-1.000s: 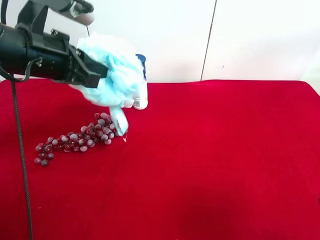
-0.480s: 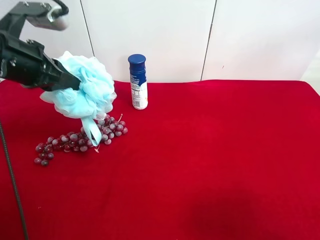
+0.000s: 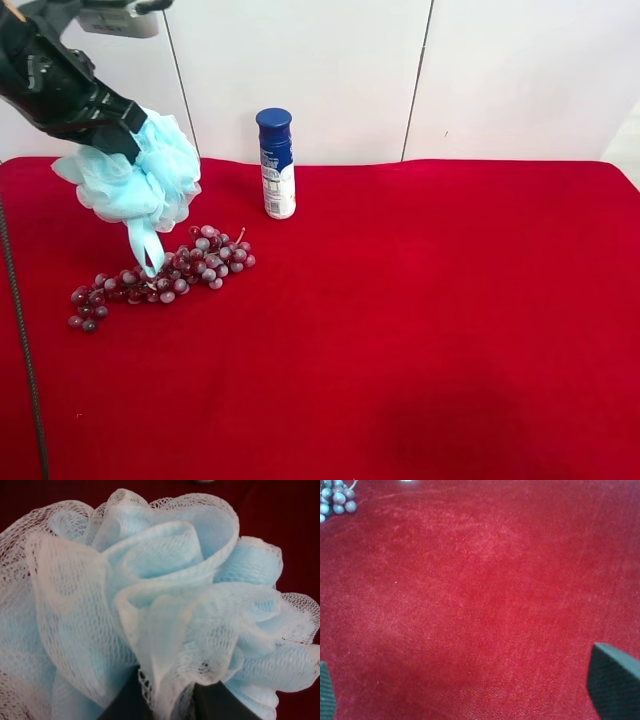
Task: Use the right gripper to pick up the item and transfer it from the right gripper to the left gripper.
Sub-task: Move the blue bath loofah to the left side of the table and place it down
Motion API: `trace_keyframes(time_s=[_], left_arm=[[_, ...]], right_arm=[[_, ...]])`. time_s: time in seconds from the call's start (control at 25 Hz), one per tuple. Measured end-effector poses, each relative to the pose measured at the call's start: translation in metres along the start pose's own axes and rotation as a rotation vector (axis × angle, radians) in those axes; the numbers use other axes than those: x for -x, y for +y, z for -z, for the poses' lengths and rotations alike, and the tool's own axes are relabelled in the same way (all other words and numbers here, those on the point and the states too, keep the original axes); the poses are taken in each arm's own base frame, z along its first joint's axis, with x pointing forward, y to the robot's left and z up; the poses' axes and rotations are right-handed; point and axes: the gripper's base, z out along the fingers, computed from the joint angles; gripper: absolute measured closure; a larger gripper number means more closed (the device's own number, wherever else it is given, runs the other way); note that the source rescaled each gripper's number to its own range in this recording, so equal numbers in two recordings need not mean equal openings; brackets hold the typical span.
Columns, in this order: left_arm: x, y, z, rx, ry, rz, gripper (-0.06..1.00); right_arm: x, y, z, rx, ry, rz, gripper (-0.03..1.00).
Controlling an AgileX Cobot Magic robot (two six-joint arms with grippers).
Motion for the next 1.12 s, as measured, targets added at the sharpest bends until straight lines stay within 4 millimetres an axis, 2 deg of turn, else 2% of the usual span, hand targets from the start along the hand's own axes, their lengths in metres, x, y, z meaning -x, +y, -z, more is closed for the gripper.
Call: trace_keyframes(time_s=[0.24,0.44,0.56,0.92,1.12], left_arm=[[0.016,0.012,-0.031,0.035,0.05,-0.038,0.94],[0.018,0.028,-0.066,0.134,0.075,-0.153,0.94],[0.019,0.034,-0.079,0.177,0.07,-0.206,0.94],[0.03,0.038,-0.082,0.237,-0.043,-0.268,0.94],[0.031,0.038,-0.083,0.238,-0.049,-0.269,0.94]], right_arm=[[0.0,0.0,0.0,0.0,0.0,-0.001,-0.03],[0.0,0.0,0.0,0.0,0.0,-0.001,-0.03],[0.0,0.0,0.0,0.0,0.0,-0.001,-0.03],[-0.001,0.0,0.002,-0.006,-0.014,-0.005,-0.03],[-0.002,0.0,0.003,-0.109,-0.027,-0.063,-0.03]])
